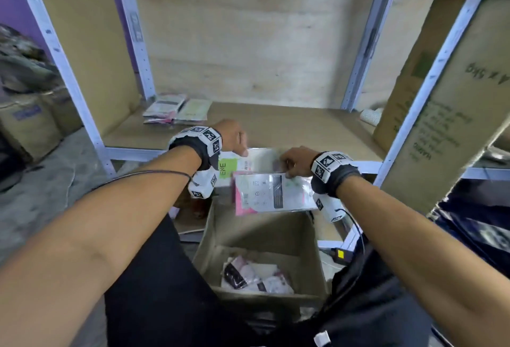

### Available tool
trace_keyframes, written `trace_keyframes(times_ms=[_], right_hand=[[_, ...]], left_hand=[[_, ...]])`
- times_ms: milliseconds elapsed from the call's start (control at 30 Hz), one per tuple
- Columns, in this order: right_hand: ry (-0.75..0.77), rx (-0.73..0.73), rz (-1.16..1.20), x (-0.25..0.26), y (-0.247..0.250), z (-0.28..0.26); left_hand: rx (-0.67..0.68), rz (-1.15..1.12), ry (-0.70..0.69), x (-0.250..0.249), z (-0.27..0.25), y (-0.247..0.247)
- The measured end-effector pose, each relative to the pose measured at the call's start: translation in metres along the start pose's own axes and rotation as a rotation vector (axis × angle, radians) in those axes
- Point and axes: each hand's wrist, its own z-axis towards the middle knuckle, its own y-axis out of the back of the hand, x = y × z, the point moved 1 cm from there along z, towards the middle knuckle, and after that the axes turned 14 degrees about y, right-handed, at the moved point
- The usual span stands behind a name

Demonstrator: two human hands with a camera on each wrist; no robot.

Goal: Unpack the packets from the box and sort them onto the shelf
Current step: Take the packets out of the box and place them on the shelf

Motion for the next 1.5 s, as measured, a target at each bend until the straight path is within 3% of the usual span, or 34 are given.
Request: trace_keyframes(times_ms=[100, 300, 467, 633, 767, 933, 1167, 1500], right_hand=[[0.010, -0.053, 0.036, -0.011, 0.031, -0.008], [0.045, -0.246, 0.333, -0.050, 0.068, -0.011], [0.004, -0.344, 0.538, -0.080, 0.064, -0.001], [-0.112, -0.539, 1.018, -0.103, 0.043, 0.026], [-0.188, -0.566, 1.206, -0.110, 0.033, 0.069], [-0.175, -0.592, 1.349, -0.105, 0.034, 0.143], [-0.163, -0.598, 1.579, -0.082, 0.040, 0.255], [-0.251, -0.599, 1.629, -0.040, 0.039, 0.382]], left_hand=[[-0.081, -0.078, -0.024, -0.003, 0.001, 0.032], [-0.212, -0.242, 0.006, 0.011, 0.024, 0.091], [-0.261, -0.579, 0.110, 0.049, 0.057, 0.098], [-0.286, -0.927, 0.207, 0.095, 0.099, 0.075], [-0.291, -1.081, 0.316, 0.129, 0.136, 0.057], [-0.352, -1.233, 0.388, 0.166, 0.181, 0.057], [-0.541, -1.162, 0.409, 0.218, 0.219, 0.086], [-0.571, -1.073, 0.630, 0.298, 0.246, 0.107]])
